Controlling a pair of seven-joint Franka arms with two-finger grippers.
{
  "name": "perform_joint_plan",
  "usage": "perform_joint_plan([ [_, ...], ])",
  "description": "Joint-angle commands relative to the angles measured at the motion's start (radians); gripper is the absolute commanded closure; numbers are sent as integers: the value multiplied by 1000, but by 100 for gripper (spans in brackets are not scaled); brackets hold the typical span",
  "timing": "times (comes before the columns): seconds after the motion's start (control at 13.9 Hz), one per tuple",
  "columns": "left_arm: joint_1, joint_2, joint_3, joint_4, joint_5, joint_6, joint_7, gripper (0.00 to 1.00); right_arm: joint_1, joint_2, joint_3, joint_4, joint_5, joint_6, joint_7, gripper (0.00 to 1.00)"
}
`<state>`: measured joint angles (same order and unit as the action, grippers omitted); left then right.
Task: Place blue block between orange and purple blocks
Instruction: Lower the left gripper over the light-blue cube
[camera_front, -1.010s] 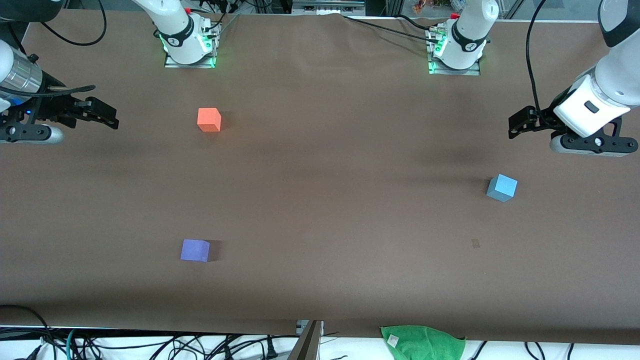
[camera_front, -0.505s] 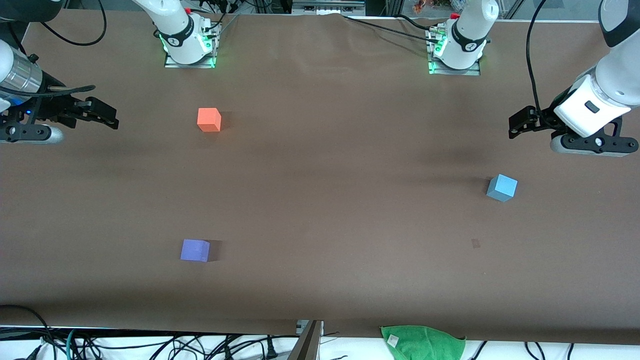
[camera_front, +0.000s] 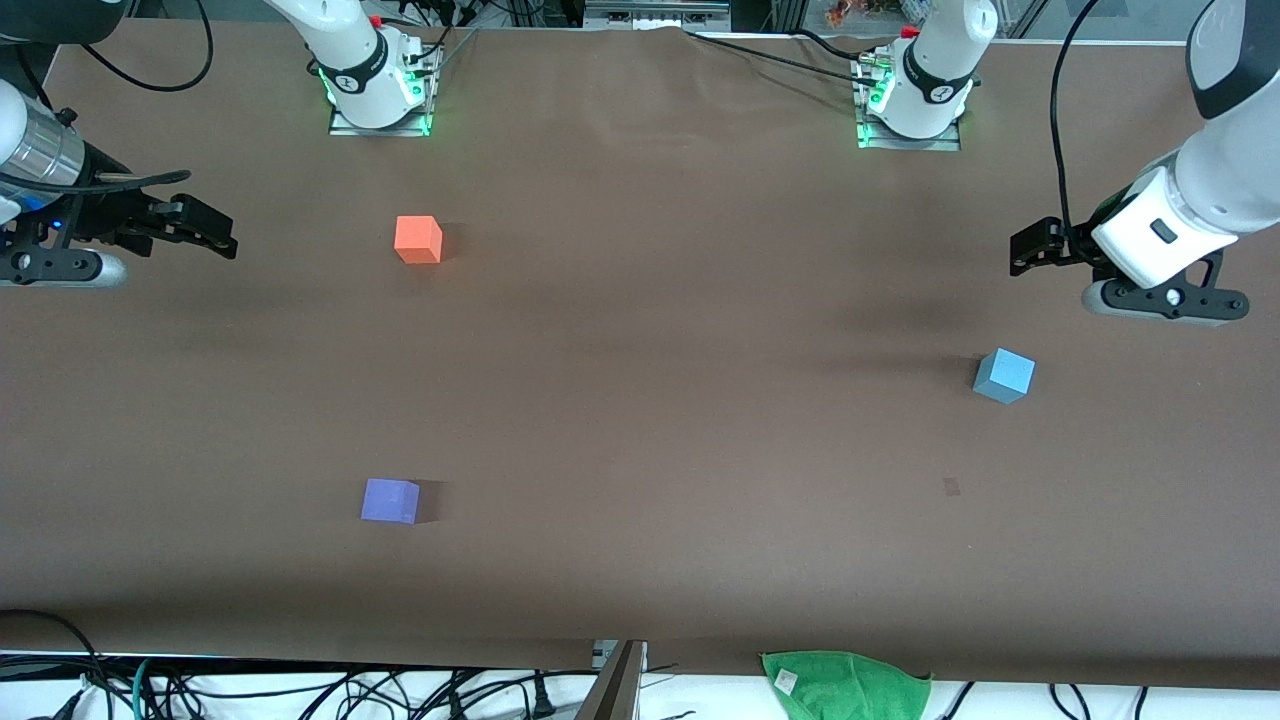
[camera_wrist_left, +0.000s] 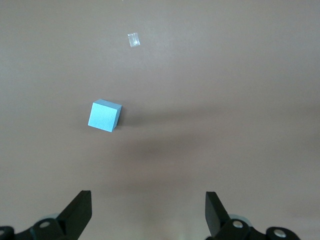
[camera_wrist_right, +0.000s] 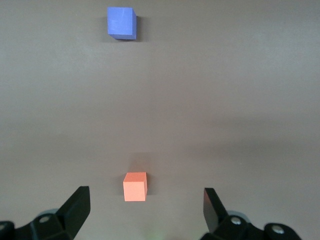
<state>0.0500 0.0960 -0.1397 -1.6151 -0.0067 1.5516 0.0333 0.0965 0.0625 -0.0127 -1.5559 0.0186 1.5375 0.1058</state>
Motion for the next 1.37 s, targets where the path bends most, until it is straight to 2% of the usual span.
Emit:
perform_joint_plan([
  [0.0, 28, 53, 5, 32, 25, -24, 123, 0, -4, 2, 2, 16, 7, -3, 2, 0],
  [0.22, 71, 129, 5, 24, 71, -16, 294, 0, -4, 2, 2, 16, 7, -2, 2, 0],
  [0.43, 117, 194, 3, -6, 76, 77, 333, 0, -4, 2, 2, 16, 7, -2, 2, 0],
  [0.79, 133, 208, 6, -215, 77, 407, 329, 0, -4, 2, 2, 16, 7, -2, 2, 0],
  [1.01, 140, 220, 5, -339, 135, 598, 318, 0, -4, 2, 2, 16, 7, -2, 2, 0],
  [1.3, 159, 226, 6, -457, 186, 781, 320, 0, -4, 2, 2, 16, 7, -2, 2, 0],
])
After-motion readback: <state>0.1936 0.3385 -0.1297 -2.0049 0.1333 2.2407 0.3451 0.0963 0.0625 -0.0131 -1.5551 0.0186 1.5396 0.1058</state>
